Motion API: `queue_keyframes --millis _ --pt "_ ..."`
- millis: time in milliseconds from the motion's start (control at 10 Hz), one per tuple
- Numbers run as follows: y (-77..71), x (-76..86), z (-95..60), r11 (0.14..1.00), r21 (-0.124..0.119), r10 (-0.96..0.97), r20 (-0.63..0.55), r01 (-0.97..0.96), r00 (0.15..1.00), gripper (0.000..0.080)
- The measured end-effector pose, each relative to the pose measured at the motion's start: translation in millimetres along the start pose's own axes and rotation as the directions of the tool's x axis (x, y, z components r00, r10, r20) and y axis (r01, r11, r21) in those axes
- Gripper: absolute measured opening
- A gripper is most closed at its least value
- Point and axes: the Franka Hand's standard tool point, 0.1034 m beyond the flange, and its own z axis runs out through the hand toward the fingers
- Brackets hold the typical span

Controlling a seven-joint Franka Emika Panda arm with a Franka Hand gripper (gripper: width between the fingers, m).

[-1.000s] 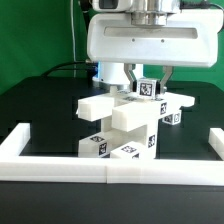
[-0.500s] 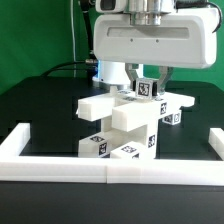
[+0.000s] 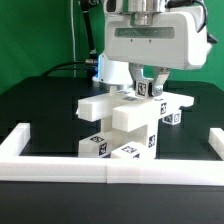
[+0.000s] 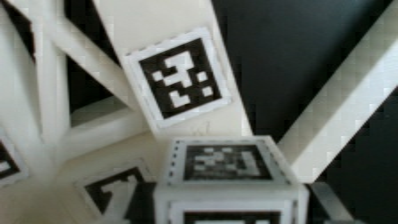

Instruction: Assemble chair

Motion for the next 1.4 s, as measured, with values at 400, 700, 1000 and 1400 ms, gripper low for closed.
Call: queue_keyframes --millis 400,700,1000,1400 --pt "-0.5 -1.0 0.1 1.000 0.000 -0.015 0.001 0.015 1.000 0.0487" --pt "-3.6 -6.7 -0.2 0.981 -0.002 -0.192 -0.001 0.192 0.981 0.0642" --pt "-5.1 -8.7 -0.2 0.890 -0.001 -0.456 -0.004 0.456 0.890 0.0648" --pt "-4.9 -8.6 -1.1 0.698 -0.004 -0.716 -0.005 0.716 0.698 0.0649"
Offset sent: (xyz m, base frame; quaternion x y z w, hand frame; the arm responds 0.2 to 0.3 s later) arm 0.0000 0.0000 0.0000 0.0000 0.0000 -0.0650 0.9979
